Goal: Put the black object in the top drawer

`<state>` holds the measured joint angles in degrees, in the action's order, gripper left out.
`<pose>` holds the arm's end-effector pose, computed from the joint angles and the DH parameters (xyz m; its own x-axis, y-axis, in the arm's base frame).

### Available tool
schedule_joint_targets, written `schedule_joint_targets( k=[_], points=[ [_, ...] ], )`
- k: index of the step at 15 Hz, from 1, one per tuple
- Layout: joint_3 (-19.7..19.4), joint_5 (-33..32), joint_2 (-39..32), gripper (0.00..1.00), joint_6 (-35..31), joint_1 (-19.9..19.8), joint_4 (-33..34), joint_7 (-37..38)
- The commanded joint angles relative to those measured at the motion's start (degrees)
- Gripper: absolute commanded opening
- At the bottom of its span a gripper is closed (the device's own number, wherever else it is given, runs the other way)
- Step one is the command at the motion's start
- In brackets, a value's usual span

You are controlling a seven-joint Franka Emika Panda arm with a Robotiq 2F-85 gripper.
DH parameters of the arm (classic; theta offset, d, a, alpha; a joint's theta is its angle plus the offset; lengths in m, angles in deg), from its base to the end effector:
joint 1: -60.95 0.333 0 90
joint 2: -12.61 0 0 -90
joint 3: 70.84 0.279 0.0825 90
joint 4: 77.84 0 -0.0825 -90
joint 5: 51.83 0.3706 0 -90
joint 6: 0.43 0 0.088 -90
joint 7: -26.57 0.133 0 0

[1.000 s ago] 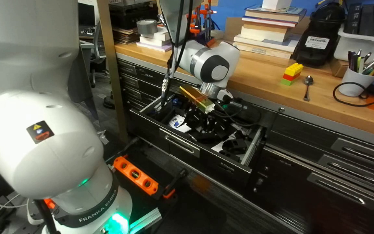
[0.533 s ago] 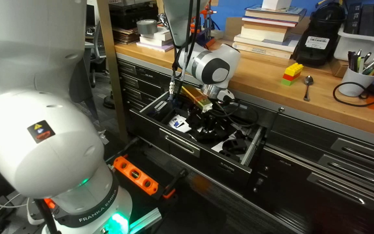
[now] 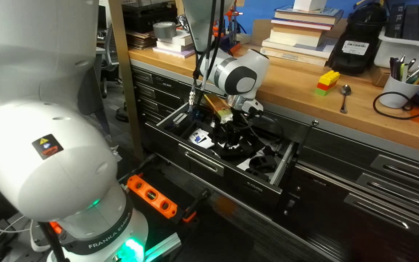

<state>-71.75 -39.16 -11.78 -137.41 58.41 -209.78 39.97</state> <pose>0.4537 -0.0225 0.0923 0.8314 -0.4340 -0.3471 -0.4632 -0.8863 -0.0013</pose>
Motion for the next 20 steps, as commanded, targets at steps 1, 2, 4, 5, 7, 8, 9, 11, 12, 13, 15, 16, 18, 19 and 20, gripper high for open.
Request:
schedule_joint_targets(
  k=[1, 2, 4, 5, 7, 8, 9, 11, 12, 13, 15, 16, 18, 19, 20],
  points=[
    [-1.2, 2.8, 6.7, 1.00, -1.8, 0.9, -5.8, 5.5],
    [-1.2, 3.7, 8.2, 1.00, -2.7, 0.9, -7.2, 7.0],
    [-2.0, 4.7, 10.8, 1.00, -5.0, 1.8, -10.0, 12.4],
    [-2.4, 4.7, 11.9, 1.00, -5.7, 2.1, -11.2, 15.1],
    [-3.1, 4.9, 13.7, 1.00, -6.8, 2.3, -13.3, 20.3],
    [-3.5, 4.8, 14.4, 1.00, -7.1, 2.3, -14.2, 23.0],
    [-3.8, 4.7, 14.8, 1.00, -7.4, 2.2, -14.8, 25.6],
    [-4.6, 3.9, 15.0, 1.00, -7.6, 2.1, -15.3, 31.4],
    [-5.0, 3.7, 15.0, 1.00, -7.7, 1.9, -15.6, 34.2],
    [-5.4, 3.9, 15.0, 1.00, -7.5, 1.7, -15.7, 36.7],
    [-6.3, 3.5, 14.7, 1.00, -7.1, 1.5, -15.8, 42.2],
    [-6.6, 3.6, 14.7, 1.00, -7.1, 1.5, -15.9, 44.9],
    [-7.4, 3.2, 14.3, 1.00, -6.9, 1.4, -15.8, 50.8],
    [-7.7, 3.3, 14.1, 1.00, -7.1, 1.3, -15.7, 53.5],
    [-7.8, 3.8, 13.5, 1.00, -7.8, 1.2, -15.2, 55.9]
  ],
)
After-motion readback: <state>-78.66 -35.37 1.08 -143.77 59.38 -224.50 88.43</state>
